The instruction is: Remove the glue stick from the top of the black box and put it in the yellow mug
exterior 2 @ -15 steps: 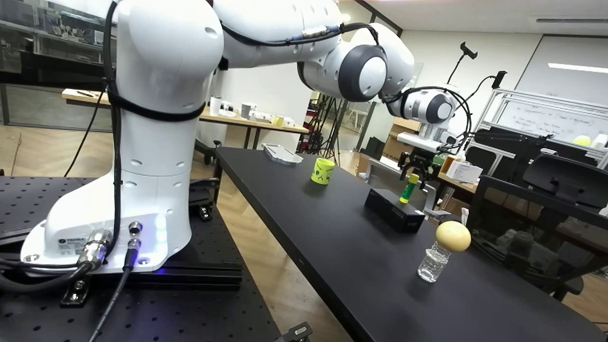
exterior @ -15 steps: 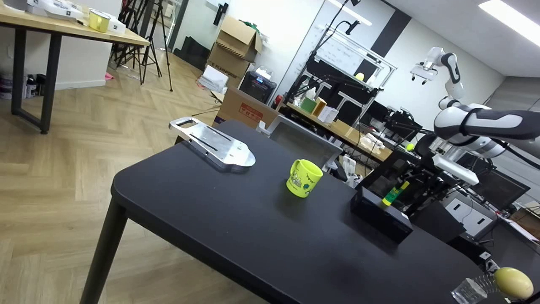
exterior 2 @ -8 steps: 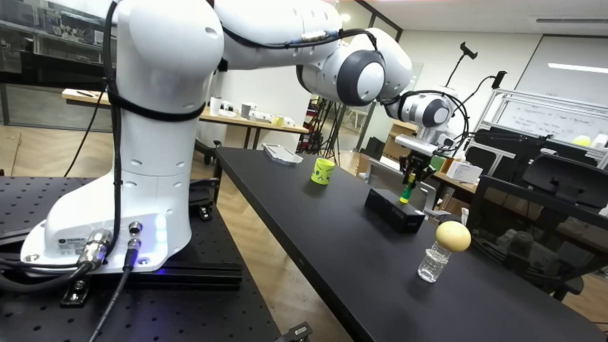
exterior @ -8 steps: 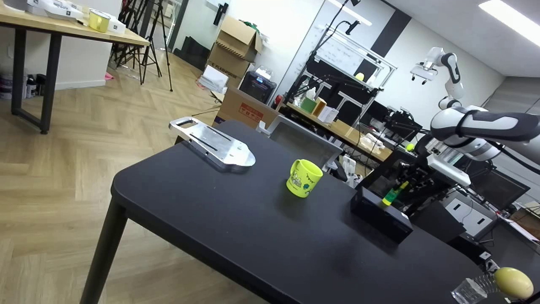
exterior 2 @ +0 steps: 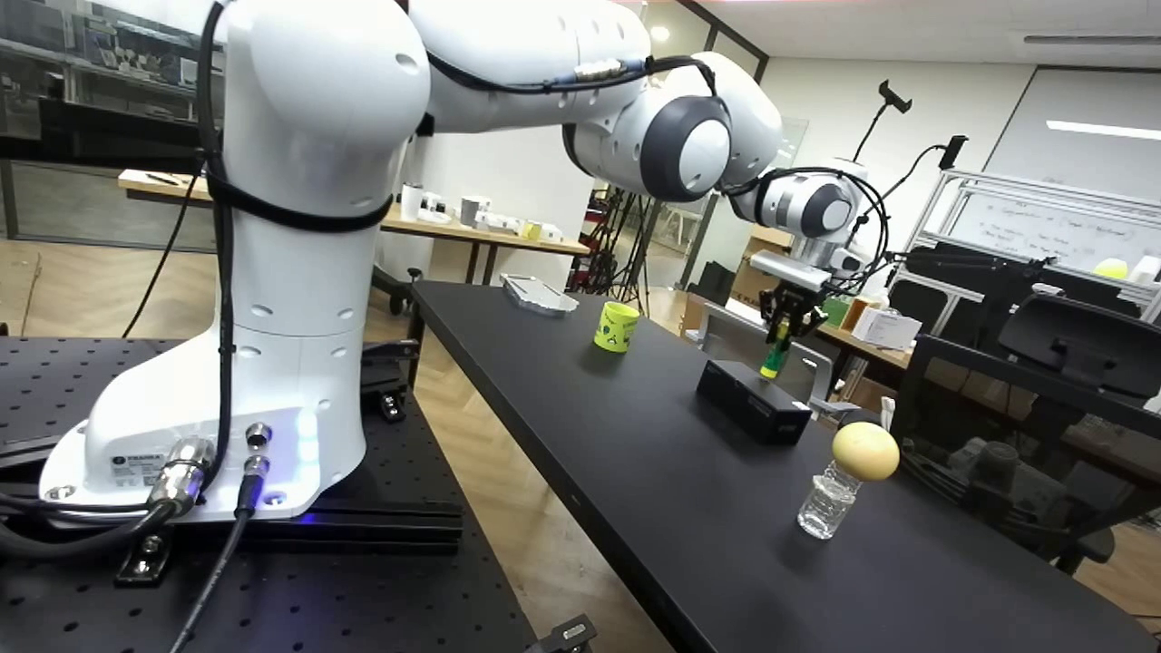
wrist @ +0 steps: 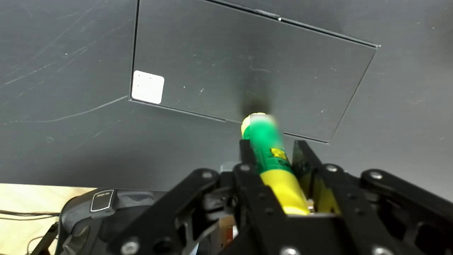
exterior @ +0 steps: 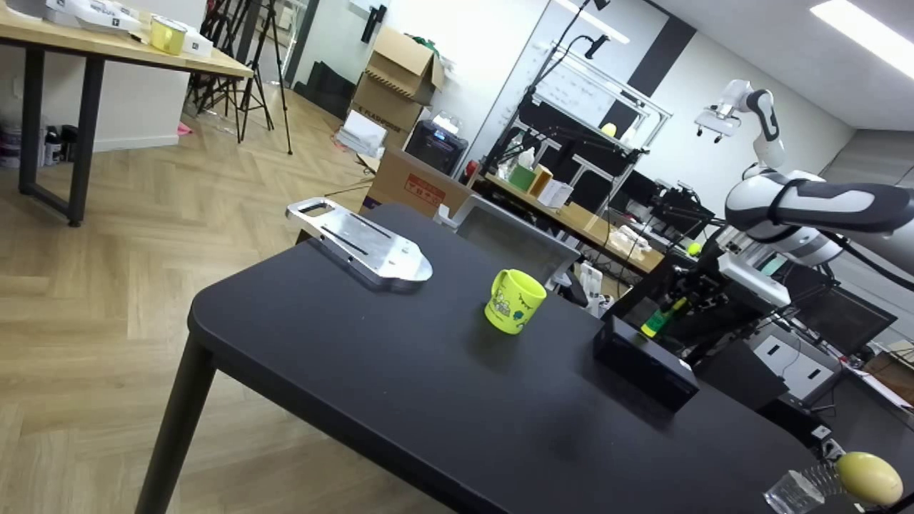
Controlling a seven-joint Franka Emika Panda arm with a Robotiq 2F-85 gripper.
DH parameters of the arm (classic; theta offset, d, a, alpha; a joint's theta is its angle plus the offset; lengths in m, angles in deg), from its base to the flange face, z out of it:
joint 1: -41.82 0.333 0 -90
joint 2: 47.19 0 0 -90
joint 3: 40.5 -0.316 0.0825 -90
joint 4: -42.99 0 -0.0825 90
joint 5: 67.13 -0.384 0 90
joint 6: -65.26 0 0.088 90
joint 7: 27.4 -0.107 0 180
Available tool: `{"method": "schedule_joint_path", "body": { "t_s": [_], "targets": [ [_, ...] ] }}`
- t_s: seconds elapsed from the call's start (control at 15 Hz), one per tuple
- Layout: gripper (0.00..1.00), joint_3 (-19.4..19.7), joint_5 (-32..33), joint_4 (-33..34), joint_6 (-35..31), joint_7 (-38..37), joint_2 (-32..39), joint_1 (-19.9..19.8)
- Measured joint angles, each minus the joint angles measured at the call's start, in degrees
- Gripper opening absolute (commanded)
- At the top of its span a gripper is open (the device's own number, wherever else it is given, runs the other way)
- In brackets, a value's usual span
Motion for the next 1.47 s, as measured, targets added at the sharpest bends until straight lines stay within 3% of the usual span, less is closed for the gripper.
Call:
{"method": "schedule_joint_path", "body": {
  "t_s": [0.6,1.13,1.47],
  "targets": [
    [0.08,0.1,2.1,0.81,10.89,1.65,-5.66,5.34],
    [0.08,-0.8,2.59,0.51,13.46,5.15,-5.78,15.04],
    [0.08,-1.93,2.48,0.33,15.29,8.01,-5.76,18.59]
  ]
}}
